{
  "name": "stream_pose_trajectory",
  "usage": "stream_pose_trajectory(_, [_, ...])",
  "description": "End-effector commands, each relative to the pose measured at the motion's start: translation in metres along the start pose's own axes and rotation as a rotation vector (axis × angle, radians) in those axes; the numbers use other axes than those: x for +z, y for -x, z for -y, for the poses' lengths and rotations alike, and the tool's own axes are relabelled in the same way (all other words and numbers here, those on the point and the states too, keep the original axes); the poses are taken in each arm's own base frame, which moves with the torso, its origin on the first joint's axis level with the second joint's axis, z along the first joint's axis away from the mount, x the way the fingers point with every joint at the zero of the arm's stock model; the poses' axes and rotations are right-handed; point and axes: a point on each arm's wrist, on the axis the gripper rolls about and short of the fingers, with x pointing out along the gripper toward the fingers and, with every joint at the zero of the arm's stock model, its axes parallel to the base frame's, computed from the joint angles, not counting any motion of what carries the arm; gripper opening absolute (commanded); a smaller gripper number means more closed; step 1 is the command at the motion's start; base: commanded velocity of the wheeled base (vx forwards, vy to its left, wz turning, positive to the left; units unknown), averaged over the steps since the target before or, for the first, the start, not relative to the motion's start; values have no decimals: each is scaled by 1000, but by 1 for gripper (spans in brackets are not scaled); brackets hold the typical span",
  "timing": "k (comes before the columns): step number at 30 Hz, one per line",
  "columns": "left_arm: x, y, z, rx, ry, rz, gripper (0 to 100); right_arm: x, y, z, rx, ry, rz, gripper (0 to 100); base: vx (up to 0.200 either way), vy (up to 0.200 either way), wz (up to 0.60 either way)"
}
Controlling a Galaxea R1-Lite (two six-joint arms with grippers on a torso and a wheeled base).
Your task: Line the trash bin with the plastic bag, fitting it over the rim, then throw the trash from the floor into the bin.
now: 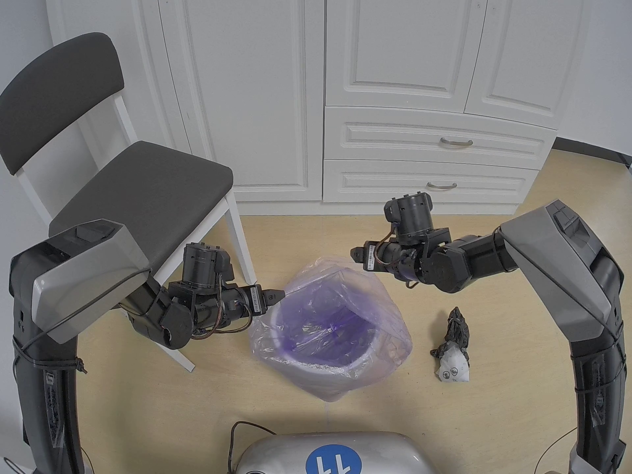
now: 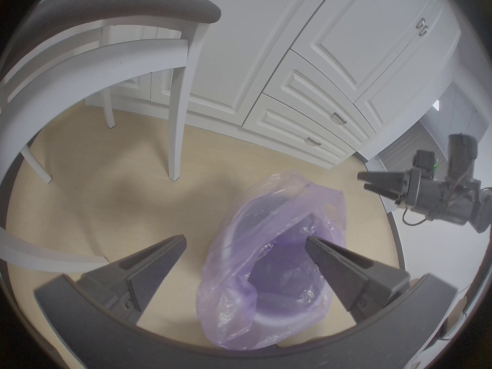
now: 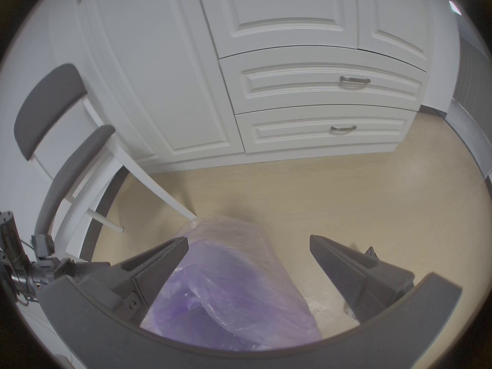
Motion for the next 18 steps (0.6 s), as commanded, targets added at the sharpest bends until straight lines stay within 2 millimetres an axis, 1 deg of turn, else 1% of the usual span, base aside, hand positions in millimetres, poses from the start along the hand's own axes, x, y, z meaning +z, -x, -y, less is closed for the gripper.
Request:
stream_pose_trajectory(1, [0,7,6,-19,-16,22,100,-12,17,35,-58,0,-79,100,0,0,0])
stream_pose_trajectory(2, [0,7,6,-19,-16,22,100,-12,17,35,-58,0,-79,100,0,0,0])
stream_pose_trajectory(3, [-6,12,6,-35,-33,28,100,-31,20,43,-38,14,-150,100,0,0,0])
stream_pose_trajectory(5, [-14,13,6,-54,-83,55,100,-55,17,50,-32,15,-216,100,0,0,0])
stream_pose_trajectory(6, [-18,12,6,-62,-117,68,100,-63,15,54,-32,8,-223,100,0,0,0])
stream_pose_trajectory(9, [-31,10,-1,-52,-184,52,100,-74,9,73,-38,-24,-177,100,0,0,0])
stream_pose_trajectory(10, [-33,8,-3,-50,-194,45,100,-78,7,76,-35,-30,-162,100,0,0,0])
stream_pose_trajectory(13, [-32,7,-9,-56,-189,18,100,-96,2,81,-8,-39,-160,100,0,0,0])
stream_pose_trajectory(15, [-32,7,-9,-56,-189,18,100,-96,2,81,-8,-39,-160,100,0,0,0])
stream_pose_trajectory(16, [-30,6,-17,-49,-187,12,100,-101,-3,83,-8,-40,-165,100,0,0,0])
stream_pose_trajectory(18, [-26,-2,-28,-34,-225,14,100,-102,-9,84,-9,-43,-162,100,0,0,0])
